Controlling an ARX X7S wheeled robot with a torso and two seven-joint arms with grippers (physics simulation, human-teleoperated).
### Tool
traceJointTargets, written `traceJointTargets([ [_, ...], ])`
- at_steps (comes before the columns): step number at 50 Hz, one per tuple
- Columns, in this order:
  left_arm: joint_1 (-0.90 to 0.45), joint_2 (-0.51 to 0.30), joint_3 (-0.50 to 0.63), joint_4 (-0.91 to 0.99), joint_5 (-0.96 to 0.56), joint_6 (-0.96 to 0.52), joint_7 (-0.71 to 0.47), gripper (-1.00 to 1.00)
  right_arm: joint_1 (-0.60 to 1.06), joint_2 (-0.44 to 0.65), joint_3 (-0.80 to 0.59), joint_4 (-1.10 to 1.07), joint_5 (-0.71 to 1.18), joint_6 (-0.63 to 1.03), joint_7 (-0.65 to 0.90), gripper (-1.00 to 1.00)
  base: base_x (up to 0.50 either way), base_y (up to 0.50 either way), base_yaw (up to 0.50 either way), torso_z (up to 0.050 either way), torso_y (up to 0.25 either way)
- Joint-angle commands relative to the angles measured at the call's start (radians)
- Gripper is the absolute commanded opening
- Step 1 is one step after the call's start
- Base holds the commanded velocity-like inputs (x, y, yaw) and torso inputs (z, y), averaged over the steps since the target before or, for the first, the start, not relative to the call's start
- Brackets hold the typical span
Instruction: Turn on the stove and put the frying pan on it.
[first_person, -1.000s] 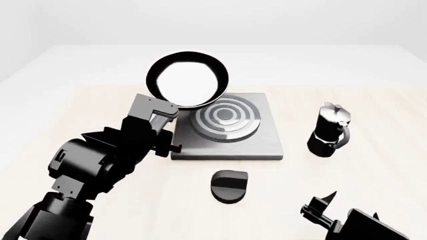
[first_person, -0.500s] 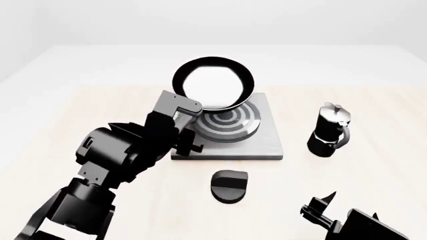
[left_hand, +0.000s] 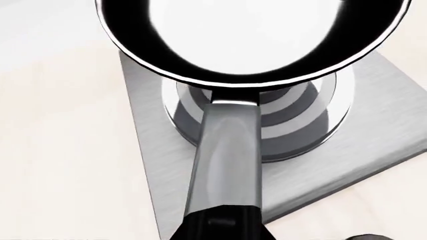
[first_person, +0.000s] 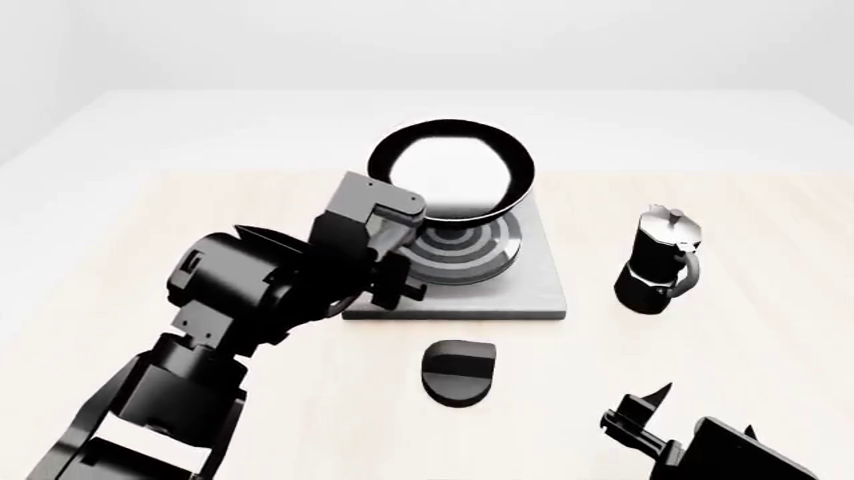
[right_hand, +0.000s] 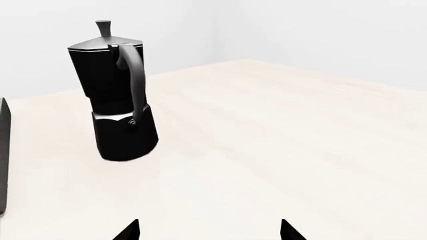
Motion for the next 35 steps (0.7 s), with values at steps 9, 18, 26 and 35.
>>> traceJointTargets([
  [9,-0.019,0.007,0.013,-0.013,0.036,0.021,0.005,-1.0,0.004,0.005,-0.005,0.002,0.011,0.005,-0.004,1.0,0.0,0.0,0.0,0.001,0.001],
  [18,-0.005,0.01,0.036,-0.033,0.048,0.053,0.007,-1.0,0.002,0.007,-0.007,-0.003,0.015,0.009,-0.001,1.0,0.0,0.0,0.0,0.0,0.002],
  [26,0.002,0.012,0.039,-0.061,0.05,0.082,0.012,-1.0,0.007,0.007,-0.01,0.002,0.016,0.008,-0.002,1.0,0.0,0.0,0.0,0.001,0.001],
  [35,0.01,0.021,0.052,-0.108,0.06,0.12,0.017,-1.0,0.011,0.007,-0.012,0.018,0.019,-0.001,-0.008,1.0,0.0,0.0,0.0,0.0,0.002],
])
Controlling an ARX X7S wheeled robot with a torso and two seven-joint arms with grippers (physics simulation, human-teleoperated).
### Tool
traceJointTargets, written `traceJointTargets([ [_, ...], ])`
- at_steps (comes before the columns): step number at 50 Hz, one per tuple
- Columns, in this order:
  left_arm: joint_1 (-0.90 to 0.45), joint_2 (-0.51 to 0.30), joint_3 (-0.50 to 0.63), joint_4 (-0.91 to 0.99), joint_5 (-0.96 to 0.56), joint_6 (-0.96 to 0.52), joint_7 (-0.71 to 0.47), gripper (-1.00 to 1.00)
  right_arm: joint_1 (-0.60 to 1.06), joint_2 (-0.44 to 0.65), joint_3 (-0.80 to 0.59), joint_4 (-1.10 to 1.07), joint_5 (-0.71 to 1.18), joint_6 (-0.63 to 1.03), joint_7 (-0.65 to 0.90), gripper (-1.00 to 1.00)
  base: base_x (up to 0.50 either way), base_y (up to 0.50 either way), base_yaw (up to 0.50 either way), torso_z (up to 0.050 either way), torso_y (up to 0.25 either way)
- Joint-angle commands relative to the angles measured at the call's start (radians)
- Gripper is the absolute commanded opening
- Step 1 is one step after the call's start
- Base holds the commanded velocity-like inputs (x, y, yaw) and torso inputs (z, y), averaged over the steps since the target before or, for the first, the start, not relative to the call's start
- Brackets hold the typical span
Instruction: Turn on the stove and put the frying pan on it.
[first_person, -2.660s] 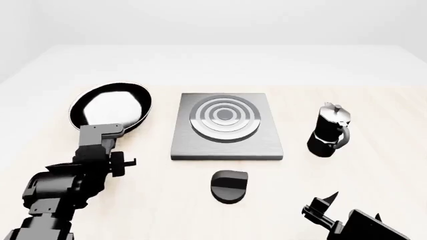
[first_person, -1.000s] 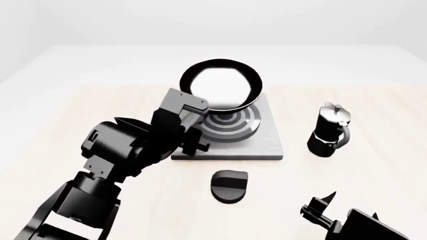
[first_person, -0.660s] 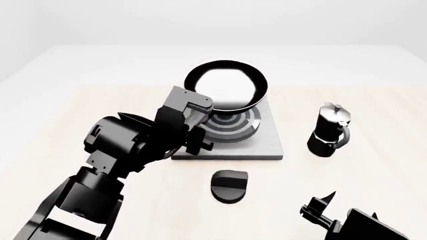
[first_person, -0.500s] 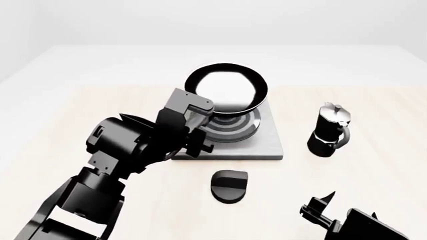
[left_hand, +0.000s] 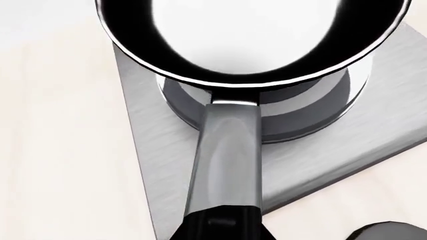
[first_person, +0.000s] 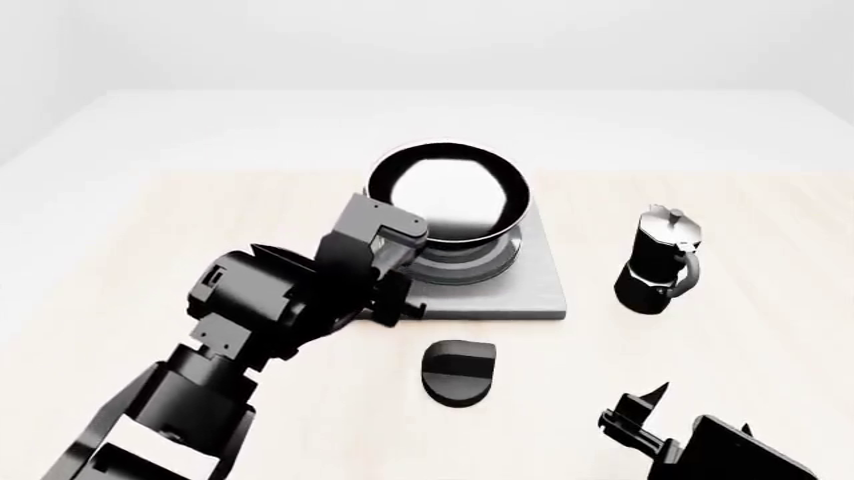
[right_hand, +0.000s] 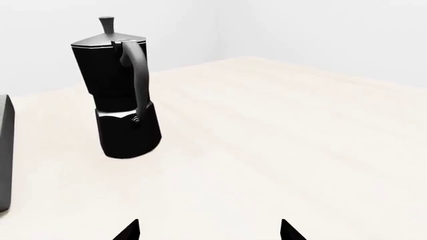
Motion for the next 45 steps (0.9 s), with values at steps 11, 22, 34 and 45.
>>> traceJointTargets([
  [11,-0.001,0.013,0.012,-0.043,0.044,0.078,0.019,-1.0,0.002,0.004,-0.005,0.003,0.007,-0.001,-0.001,1.0,0.0,0.0,0.0,0.0,0.001],
  [22,0.016,0.014,0.02,-0.061,0.04,0.11,0.03,-1.0,0.002,0.005,-0.008,0.005,0.008,-0.003,0.0,1.0,0.0,0.0,0.0,0.001,0.002],
  [34,0.016,0.013,0.031,-0.077,0.043,0.126,0.029,-1.0,0.002,0.007,-0.01,0.003,0.01,-0.001,0.003,1.0,0.0,0.0,0.0,0.0,0.001],
  [45,0.006,-0.044,0.024,0.068,0.008,0.077,0.039,1.0,0.003,0.009,-0.013,0.004,0.012,-0.001,0.005,1.0,0.0,0.0,0.0,0.0,0.0],
])
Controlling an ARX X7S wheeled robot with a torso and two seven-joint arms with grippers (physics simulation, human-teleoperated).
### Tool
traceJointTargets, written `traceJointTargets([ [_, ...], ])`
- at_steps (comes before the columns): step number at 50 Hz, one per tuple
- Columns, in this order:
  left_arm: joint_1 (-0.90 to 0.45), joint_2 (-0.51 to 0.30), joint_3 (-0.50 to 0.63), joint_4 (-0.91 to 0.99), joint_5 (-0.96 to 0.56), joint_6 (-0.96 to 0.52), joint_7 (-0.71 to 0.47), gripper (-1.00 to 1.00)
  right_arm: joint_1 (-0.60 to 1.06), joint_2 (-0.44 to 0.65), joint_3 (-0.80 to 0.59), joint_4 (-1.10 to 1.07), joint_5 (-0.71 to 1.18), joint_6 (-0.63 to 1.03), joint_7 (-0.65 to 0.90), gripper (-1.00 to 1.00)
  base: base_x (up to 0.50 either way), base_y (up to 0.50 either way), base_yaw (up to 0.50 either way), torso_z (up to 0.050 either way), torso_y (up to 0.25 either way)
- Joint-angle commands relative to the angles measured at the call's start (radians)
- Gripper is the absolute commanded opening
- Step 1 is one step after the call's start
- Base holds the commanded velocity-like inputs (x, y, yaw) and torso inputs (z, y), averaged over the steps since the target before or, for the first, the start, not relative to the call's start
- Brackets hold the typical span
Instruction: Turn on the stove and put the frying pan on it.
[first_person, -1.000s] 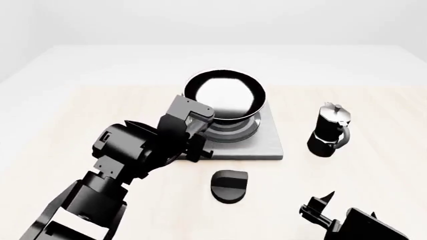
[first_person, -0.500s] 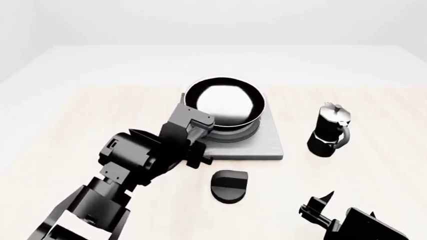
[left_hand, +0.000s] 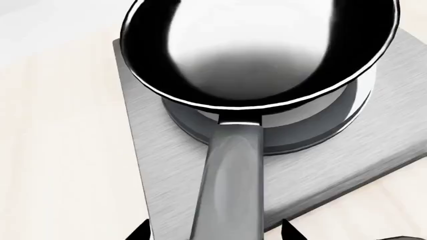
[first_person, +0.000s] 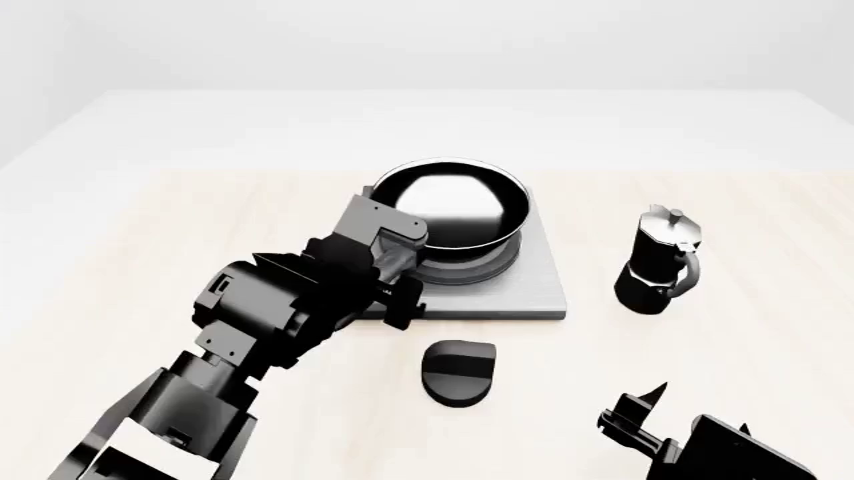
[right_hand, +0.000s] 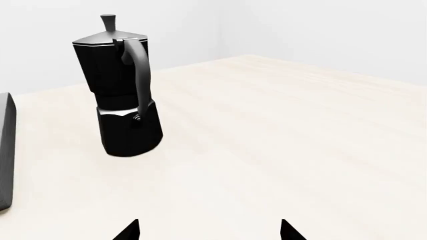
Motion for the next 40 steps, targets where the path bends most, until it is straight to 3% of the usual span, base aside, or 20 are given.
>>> traceJointTargets([
  [1,-0.011,-0.047,-0.007,0.118,-0.018,-0.033,0.014,1.0,0.001,0.002,-0.003,0.0,0.002,0.0,0.002,1.0,0.0,0.0,0.0,0.0,0.0],
  [14,-0.019,-0.116,-0.124,0.337,-0.103,-0.085,-0.028,1.0,0.001,0.004,-0.004,0.0,0.008,0.003,0.002,1.0,0.0,0.0,0.0,0.0,0.0],
  [23,0.091,-0.16,-0.218,0.519,-0.155,-0.026,-0.067,1.0,0.003,0.004,-0.006,0.005,0.007,-0.002,0.003,1.0,0.0,0.0,0.0,0.0,0.0],
  [32,0.289,-0.191,-0.304,0.69,-0.098,0.201,-0.157,1.0,-0.003,0.005,-0.008,-0.003,0.003,-0.004,0.012,1.0,0.0,0.0,0.0,0.0,0.0],
  [36,0.385,-0.202,-0.307,0.73,0.028,0.374,-0.24,1.0,-0.002,0.005,-0.009,0.002,0.002,-0.009,0.011,1.0,0.0,0.0,0.0,0.0,0.0],
  [40,0.464,-0.208,-0.333,0.789,0.031,0.46,-0.244,1.0,-0.003,0.005,-0.01,0.001,0.001,-0.01,0.013,1.0,0.0,0.0,0.0,0.0,0.0],
])
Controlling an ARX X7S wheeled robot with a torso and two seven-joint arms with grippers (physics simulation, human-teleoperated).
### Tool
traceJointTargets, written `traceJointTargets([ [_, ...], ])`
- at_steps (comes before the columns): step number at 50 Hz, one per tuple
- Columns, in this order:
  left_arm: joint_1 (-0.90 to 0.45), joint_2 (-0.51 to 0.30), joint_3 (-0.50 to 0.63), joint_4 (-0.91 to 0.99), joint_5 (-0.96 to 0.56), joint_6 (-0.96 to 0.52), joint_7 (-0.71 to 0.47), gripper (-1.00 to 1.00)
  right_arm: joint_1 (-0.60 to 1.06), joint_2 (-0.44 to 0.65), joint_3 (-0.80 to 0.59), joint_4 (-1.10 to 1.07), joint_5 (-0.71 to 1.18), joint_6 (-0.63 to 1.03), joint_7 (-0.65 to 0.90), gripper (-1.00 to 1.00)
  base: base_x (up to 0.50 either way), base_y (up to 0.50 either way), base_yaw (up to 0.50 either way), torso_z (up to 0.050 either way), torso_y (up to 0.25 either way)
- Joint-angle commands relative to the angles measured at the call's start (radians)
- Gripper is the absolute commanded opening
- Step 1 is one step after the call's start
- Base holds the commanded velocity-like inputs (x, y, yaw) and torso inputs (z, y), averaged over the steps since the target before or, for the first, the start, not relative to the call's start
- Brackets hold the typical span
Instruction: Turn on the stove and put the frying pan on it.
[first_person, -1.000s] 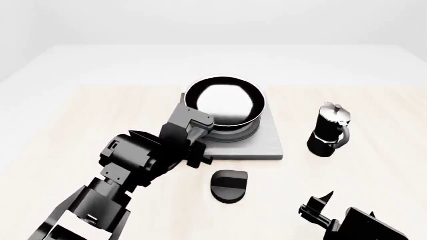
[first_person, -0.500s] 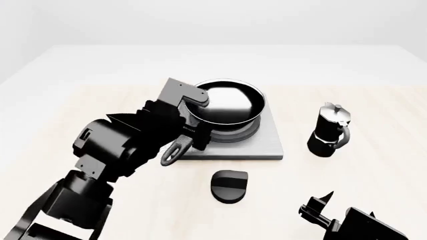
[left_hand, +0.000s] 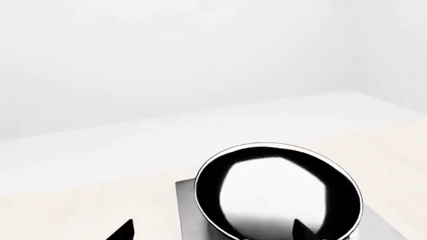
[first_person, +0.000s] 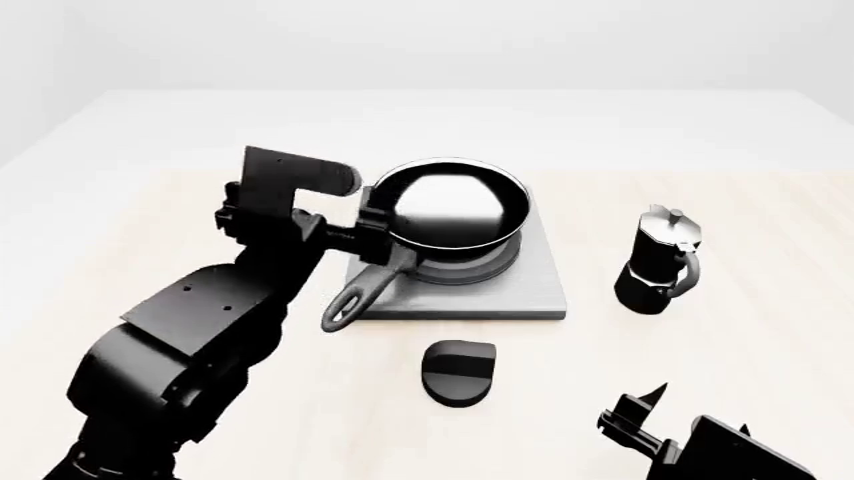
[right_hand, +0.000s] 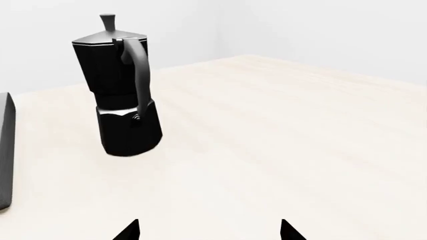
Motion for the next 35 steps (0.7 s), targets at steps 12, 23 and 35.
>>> traceJointTargets([
  [12,0.45,-0.02,-0.087,0.218,0.208,0.575,-0.123,1.0,-0.002,0.005,-0.006,-0.005,-0.006,-0.009,0.006,1.0,0.0,0.0,0.0,0.0,0.0],
  [23,0.58,0.006,-0.109,0.182,0.297,0.762,-0.176,1.0,-0.004,0.007,-0.01,-0.009,-0.011,-0.012,0.01,1.0,0.0,0.0,0.0,0.0,0.0],
  [35,0.666,0.072,-0.157,-0.007,0.307,1.004,-0.198,1.0,-0.006,0.009,-0.011,-0.015,-0.016,-0.015,0.017,1.0,0.0,0.0,0.0,0.0,0.0],
])
